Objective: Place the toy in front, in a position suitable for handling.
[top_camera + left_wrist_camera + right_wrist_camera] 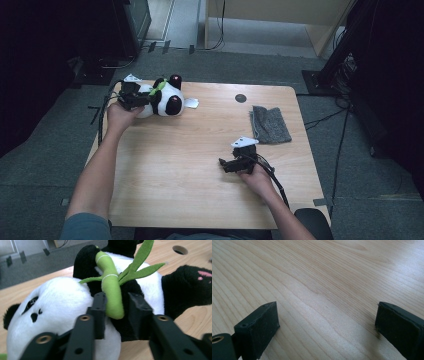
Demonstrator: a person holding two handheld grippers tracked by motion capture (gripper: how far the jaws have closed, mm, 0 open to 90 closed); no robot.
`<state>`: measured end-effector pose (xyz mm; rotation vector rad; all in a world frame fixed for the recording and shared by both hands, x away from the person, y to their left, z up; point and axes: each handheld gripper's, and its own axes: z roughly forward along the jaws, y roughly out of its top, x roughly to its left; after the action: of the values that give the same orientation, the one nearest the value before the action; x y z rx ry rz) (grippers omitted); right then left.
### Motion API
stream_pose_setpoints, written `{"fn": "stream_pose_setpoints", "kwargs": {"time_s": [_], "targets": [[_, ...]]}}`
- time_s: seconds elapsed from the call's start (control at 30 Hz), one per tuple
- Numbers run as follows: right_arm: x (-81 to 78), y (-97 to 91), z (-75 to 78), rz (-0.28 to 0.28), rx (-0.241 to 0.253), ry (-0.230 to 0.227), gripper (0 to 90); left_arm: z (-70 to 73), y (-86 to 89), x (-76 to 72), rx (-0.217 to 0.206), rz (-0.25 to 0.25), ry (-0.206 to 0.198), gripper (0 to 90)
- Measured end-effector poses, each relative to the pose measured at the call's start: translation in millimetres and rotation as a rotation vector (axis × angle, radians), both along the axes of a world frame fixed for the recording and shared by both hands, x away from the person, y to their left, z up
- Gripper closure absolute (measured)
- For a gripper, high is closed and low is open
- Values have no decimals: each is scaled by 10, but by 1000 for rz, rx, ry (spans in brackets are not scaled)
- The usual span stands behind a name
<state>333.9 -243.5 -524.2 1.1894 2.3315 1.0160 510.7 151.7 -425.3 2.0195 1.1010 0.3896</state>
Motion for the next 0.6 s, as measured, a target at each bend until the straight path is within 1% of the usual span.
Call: {"fn": "stream_pose_setpoints", "kwargs": {"time_s": [0.03, 0.1, 0.13, 0.17, 0.2, 0.23, 0.27, 0.3, 0.37, 0.43, 0.53, 0.6], "targets": [[0, 1, 0, 0, 0, 0, 47, 15, -9, -12, -1, 5, 12, 762], [0, 1, 0, 0, -1, 0, 47, 40, -27, -29, 13, 5, 6, 787], [0, 1, 0, 0, -1, 0, 47, 40, -27, -29, 13, 5, 6, 795], [1, 0, 0, 0, -1, 0, 46, 57, -34, -41, 19, 5, -2, 795], [0, 0, 0, 0, -1, 1, 46, 94, -39, -66, 26, 11, -25, 800], [1, 0, 0, 1, -2, 0, 46, 94, -39, -66, 26, 11, -25, 805], [1, 0, 0, 1, -2, 0, 46, 116, -33, -76, 4, 15, -36, 805], [1, 0, 0, 0, -2, 0, 46, 172, -25, -87, -40, 24, -44, 811], [1, 0, 1, 1, -2, 1, 46, 195, -32, -87, -45, 24, -36, 814], [1, 0, 1, 1, -2, 1, 46, 236, -64, -117, -38, 19, -35, 816], [1, -1, 1, 1, -3, 1, 46, 266, -80, -138, -49, 11, -29, 818], [3, -3, 0, 4, -5, -2, 46, 335, -115, -182, -66, 9, -32, 818]]}}
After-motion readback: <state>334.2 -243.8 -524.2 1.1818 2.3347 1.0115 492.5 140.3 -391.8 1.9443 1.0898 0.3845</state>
